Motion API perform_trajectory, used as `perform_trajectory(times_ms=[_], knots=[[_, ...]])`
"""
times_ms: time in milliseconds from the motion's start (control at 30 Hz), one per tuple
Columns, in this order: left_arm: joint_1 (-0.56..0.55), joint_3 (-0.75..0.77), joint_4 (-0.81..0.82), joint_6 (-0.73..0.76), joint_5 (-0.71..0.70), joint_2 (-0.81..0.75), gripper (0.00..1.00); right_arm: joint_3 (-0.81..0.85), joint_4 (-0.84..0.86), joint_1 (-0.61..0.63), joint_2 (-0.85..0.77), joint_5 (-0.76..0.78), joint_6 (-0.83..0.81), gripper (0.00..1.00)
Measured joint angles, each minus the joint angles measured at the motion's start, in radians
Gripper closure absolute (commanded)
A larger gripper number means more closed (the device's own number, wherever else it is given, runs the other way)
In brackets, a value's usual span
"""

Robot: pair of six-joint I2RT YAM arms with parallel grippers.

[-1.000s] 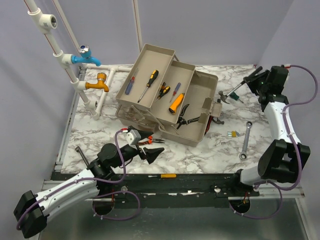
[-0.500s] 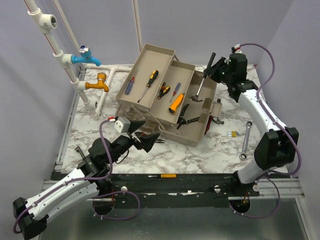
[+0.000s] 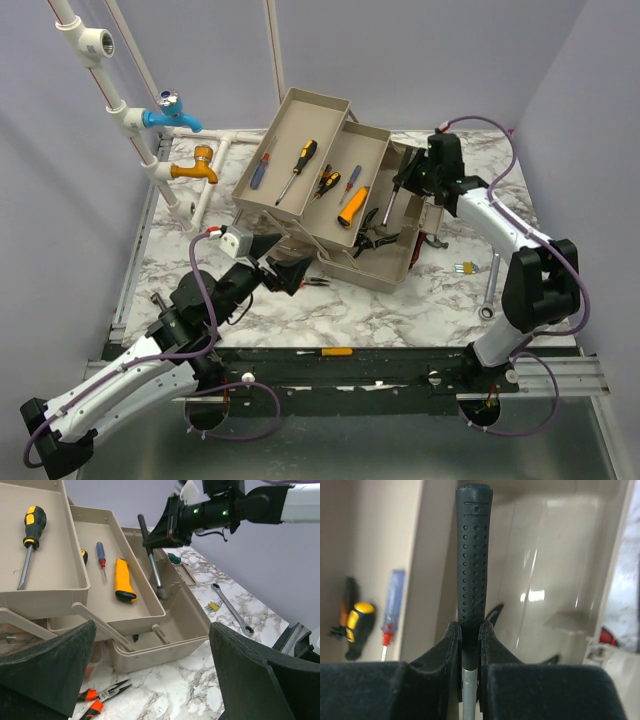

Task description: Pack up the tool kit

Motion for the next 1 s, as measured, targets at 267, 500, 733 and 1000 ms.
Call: perform_trajectory(times_ms=[267, 500, 733, 1000], knots=[[0.000, 0.002, -0.002, 0.012, 0.000, 0.017, 0.01, -0.079, -0.009, 0.049, 0.097, 0.009, 0.071, 0.54], [0.000, 0.002, 0.003, 0.017, 0.001, 0.027, 0.01, -0.055, -0.035, 0.050, 0.146, 0.027, 0.096, 0.43], [0.000, -0.007, 0.018, 0.016, 0.003, 0.028, 0.01, 0.037, -0.070, 0.051, 0.108, 0.096, 0.025, 0.44], [0.000, -0.008, 0.014, 0.003, 0.013, 0.034, 0.01, 0.061, -0.041, -0.017, -0.034, 0.127, -0.136, 0.36]])
